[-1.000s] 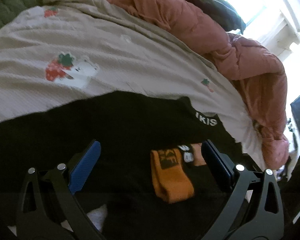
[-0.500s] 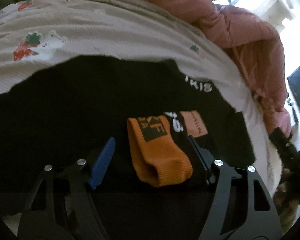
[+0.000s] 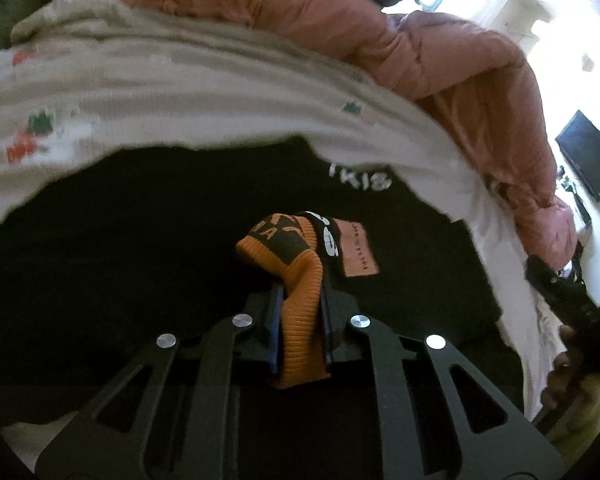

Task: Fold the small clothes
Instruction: 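Lift the sleeve with the right tool and lay it across the sweatshirt body, then open the right tool and move the left tool to the other orange cuff, then grasp the orange cuff with the left tool and fold the sleeve across the body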

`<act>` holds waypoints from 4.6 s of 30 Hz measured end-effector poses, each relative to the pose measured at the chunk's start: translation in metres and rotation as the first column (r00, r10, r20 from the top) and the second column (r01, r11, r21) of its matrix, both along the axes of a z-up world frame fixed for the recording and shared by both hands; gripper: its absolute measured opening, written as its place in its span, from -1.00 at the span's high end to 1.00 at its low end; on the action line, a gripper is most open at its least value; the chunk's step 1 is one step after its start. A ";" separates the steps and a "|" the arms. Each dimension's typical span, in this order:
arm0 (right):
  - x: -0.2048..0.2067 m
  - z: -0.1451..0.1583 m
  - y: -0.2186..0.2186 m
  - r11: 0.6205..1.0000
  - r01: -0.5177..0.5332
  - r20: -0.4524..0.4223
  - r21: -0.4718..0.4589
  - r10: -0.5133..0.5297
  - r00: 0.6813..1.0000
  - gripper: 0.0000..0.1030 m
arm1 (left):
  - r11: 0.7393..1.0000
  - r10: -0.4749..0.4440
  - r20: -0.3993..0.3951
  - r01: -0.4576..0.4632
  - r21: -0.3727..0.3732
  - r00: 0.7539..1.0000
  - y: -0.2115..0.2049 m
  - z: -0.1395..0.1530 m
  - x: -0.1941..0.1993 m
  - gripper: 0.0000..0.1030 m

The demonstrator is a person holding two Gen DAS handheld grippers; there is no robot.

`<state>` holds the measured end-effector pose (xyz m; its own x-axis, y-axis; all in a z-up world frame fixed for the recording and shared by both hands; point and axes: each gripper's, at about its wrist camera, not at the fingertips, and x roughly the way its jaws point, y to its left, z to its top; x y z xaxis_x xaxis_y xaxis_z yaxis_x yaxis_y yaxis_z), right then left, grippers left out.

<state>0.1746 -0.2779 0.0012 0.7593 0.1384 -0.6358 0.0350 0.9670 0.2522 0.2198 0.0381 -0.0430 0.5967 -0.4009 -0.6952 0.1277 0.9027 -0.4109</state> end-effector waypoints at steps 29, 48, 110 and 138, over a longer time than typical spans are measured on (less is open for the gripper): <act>0.028 -0.064 0.040 0.966 -0.152 -0.309 -0.210 0.082 0.948 -0.08 | 0.980 -0.047 -0.105 0.066 0.188 0.993 -0.021 -0.022 0.001 0.23; 0.007 -0.044 0.038 0.975 -0.180 -0.235 -0.127 0.147 0.961 -0.57 | 0.991 -0.004 -0.061 0.012 0.132 0.998 0.001 -0.004 -0.028 -0.52; -0.058 0.049 0.245 0.828 -0.535 -0.066 -0.166 0.532 0.844 -0.89 | 0.870 0.450 0.097 -0.460 0.179 0.888 0.193 0.067 -0.179 -0.81; -0.056 0.024 0.267 0.816 -0.555 -0.063 -0.164 0.552 0.831 -0.89 | 0.851 0.524 -0.085 -0.520 0.067 0.847 0.271 0.005 -0.194 -0.02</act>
<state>0.1183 -0.0105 0.0254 0.5791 0.4237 -0.6965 -0.5171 0.8514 0.0880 0.0259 0.3092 -0.0377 0.6395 -0.0201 -0.7686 -0.4055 0.8405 -0.3593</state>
